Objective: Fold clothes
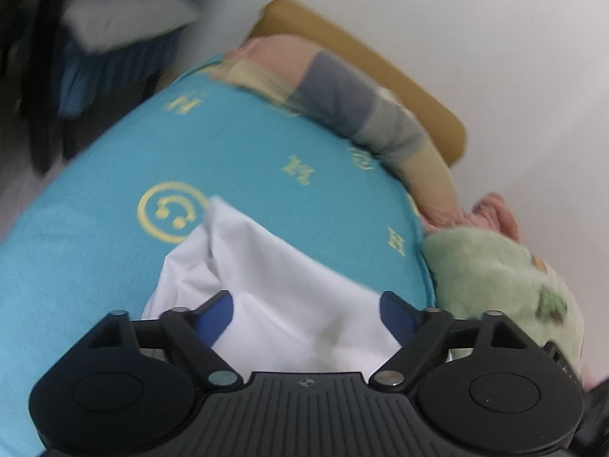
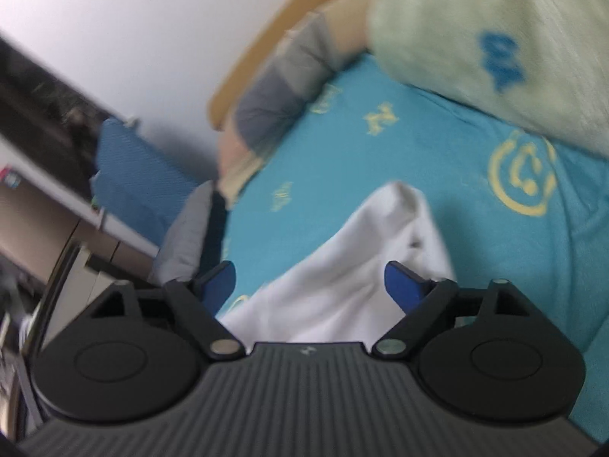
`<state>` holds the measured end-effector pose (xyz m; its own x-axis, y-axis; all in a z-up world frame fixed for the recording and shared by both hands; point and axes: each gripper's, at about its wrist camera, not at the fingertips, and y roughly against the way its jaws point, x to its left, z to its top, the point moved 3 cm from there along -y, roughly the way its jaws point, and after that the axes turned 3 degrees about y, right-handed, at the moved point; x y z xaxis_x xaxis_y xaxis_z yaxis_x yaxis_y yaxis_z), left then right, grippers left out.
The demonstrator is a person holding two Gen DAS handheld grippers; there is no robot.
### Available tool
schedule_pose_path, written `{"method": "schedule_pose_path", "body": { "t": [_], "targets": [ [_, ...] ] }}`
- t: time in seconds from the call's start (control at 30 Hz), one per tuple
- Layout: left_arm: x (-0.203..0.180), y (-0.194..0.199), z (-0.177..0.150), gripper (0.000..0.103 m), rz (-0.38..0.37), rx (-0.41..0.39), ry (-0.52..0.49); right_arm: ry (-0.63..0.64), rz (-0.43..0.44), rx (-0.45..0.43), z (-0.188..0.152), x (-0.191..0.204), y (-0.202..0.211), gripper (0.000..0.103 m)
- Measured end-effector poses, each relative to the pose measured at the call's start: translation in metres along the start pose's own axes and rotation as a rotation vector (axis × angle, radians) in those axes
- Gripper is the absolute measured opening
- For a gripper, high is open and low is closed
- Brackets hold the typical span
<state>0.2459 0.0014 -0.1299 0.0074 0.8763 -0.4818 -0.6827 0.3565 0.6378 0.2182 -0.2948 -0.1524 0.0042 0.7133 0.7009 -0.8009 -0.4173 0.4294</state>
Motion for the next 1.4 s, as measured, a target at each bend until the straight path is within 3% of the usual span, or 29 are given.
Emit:
{"method": "schedule_pose_path", "body": {
  "t": [0.13,0.2,0.33,0.5,0.6,0.77,1.03,1.2,1.4],
  "targets": [
    [-0.014,0.003,-0.015,0.097,0.052,-0.011,-0.148,0.176,-0.044,-0.022,-0.012,0.021,0.014,0.086],
    [-0.011,-0.006,-0.021,0.097,0.096,0.007,-0.161,0.227,-0.086,0.0,-0.016,0.019,0.003,0.068],
    [-0.003,-0.032,-0.031,0.096,0.164,0.042,-0.207,0.317,-0.172,0.058,-0.021,0.01,-0.023,0.05],
    [-0.002,-0.056,-0.045,0.097,0.211,0.07,-0.301,0.425,-0.242,0.109,-0.031,-0.003,-0.055,0.047],
    [-0.005,-0.055,-0.048,0.097,0.224,0.073,-0.301,0.483,-0.256,0.104,-0.035,0.0,-0.058,0.047],
    [-0.007,-0.029,-0.049,0.097,0.206,0.08,-0.254,0.437,-0.266,0.111,-0.03,0.008,-0.034,0.048],
    [-0.017,0.02,-0.079,0.095,0.235,0.071,-0.338,0.436,-0.289,0.116,-0.052,0.02,0.031,0.048],
    [-0.01,0.014,-0.096,0.097,0.249,0.12,-0.346,0.468,-0.328,0.192,-0.075,0.012,0.021,0.048],
    [-0.013,0.041,-0.096,0.096,0.22,0.111,-0.278,0.457,-0.343,0.16,-0.076,0.018,0.032,0.049]
  ]
}}
